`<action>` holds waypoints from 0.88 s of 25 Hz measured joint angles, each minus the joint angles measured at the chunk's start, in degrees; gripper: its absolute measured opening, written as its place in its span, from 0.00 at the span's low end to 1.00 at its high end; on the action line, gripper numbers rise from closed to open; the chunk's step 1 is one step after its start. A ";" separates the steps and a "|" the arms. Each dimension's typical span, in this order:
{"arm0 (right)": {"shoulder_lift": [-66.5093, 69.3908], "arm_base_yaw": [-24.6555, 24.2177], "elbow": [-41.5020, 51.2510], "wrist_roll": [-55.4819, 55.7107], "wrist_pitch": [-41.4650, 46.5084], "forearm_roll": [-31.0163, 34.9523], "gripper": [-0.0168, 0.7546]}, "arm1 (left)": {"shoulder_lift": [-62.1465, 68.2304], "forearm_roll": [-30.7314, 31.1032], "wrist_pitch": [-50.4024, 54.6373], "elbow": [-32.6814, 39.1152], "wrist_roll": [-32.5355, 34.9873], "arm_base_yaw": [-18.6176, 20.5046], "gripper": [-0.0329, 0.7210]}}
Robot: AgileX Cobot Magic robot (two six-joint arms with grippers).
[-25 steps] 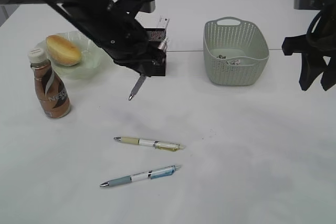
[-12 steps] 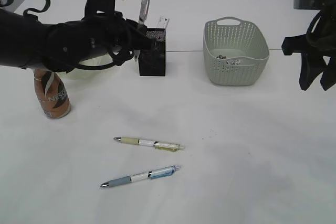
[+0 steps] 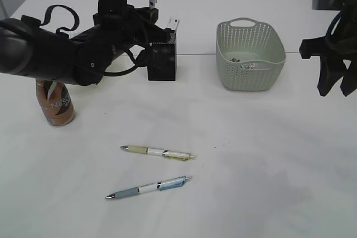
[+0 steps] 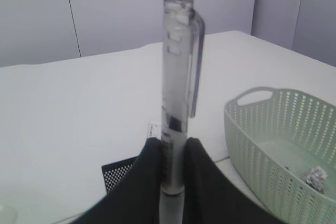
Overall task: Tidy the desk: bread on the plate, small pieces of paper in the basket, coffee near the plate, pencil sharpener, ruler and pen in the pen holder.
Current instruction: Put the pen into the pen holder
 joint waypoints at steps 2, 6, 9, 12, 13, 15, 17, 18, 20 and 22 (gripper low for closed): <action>0.00 0.00 0.00 0.00 0.00 0.00 0.39 | 1.42 0.00 -0.22 -2.62 0.00 0.51 0.13; 0.00 0.00 0.00 0.00 0.00 0.00 0.39 | 4.11 0.00 -0.26 -7.73 0.07 1.48 0.13; 0.00 0.00 0.00 0.00 0.00 0.00 0.39 | 6.69 0.00 0.70 -12.11 0.07 2.22 0.13; 0.00 0.00 0.00 0.00 0.00 0.00 0.39 | 9.21 0.00 1.81 -15.72 0.07 2.50 0.13; 0.00 0.00 0.00 0.00 0.00 0.00 0.39 | 10.09 0.00 2.35 -16.91 0.07 2.59 0.13; 0.00 0.00 0.00 0.00 0.00 0.00 0.39 | 11.56 0.00 3.55 -18.92 -0.27 2.59 0.13; 0.00 0.00 0.00 0.00 0.00 0.00 0.39 | 13.22 0.00 4.61 -21.00 -0.69 2.59 0.13; 0.00 0.00 0.00 0.00 0.00 0.00 0.39 | 13.94 0.00 4.77 -22.06 -0.94 2.59 0.13; 0.00 0.00 0.00 0.00 0.00 0.00 0.39 | 15.50 0.00 5.40 -23.75 -1.17 2.59 0.13; 0.00 0.00 0.00 0.00 0.00 0.00 0.39 | 16.56 0.00 6.26 -24.89 -1.17 2.59 0.13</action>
